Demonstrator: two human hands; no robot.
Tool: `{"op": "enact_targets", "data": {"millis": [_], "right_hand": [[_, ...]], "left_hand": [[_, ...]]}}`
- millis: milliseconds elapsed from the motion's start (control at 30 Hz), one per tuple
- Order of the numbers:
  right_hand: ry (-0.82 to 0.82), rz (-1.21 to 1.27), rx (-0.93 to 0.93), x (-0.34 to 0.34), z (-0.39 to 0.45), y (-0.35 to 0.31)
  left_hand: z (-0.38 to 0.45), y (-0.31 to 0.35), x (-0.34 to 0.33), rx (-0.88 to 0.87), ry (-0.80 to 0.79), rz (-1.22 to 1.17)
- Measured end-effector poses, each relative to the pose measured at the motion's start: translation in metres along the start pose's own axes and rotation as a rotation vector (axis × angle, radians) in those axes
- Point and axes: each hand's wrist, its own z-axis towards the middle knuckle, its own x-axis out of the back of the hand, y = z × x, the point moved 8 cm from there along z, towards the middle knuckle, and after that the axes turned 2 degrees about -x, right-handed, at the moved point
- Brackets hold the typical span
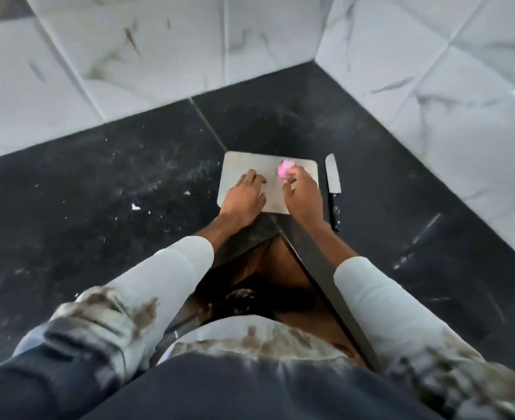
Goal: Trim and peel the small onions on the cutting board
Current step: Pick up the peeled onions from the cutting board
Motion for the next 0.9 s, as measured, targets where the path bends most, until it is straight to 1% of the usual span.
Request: {"op": "enact_targets", "data": {"millis": [67, 233, 333, 433, 533, 633, 700, 800, 900], "right_hand": [[0.02, -0.013, -0.058, 0.003, 0.013, 0.007], [0.063, -0.042, -0.194, 0.003, 0.028, 0.041], [0.071, -0.023, -0.272, 0.003, 0.031, 0.059], [0.036, -0.009, -0.27, -0.003, 0.04, 0.068], [0.018, 0.008, -0.289, -0.007, 0.049, 0.079], [-0.016, 0.017, -0.301, -0.014, 0.062, 0.092], [-0.07, 0.002, -0.277, -0.024, 0.068, 0.098], [-0.1, -0.041, -0.248, -0.034, 0.077, 0.104], [-0.122, -0.067, -0.249, -0.04, 0.08, 0.108]], "left_hand": [[0.02, -0.005, 0.002, 0.01, -0.002, -0.019], [0.059, -0.015, -0.013, 0.036, -0.065, -0.052], [0.076, -0.015, -0.03, 0.017, -0.133, -0.076], [0.092, -0.015, -0.042, 0.076, -0.159, -0.093], [0.106, -0.011, -0.049, 0.138, -0.14, -0.162], [0.125, -0.007, -0.059, 0.12, -0.148, -0.157], [0.135, -0.007, -0.066, 0.117, -0.17, -0.154], [0.141, -0.006, -0.078, 0.094, -0.206, -0.16], [0.14, -0.003, -0.081, 0.072, -0.145, -0.179]]}}
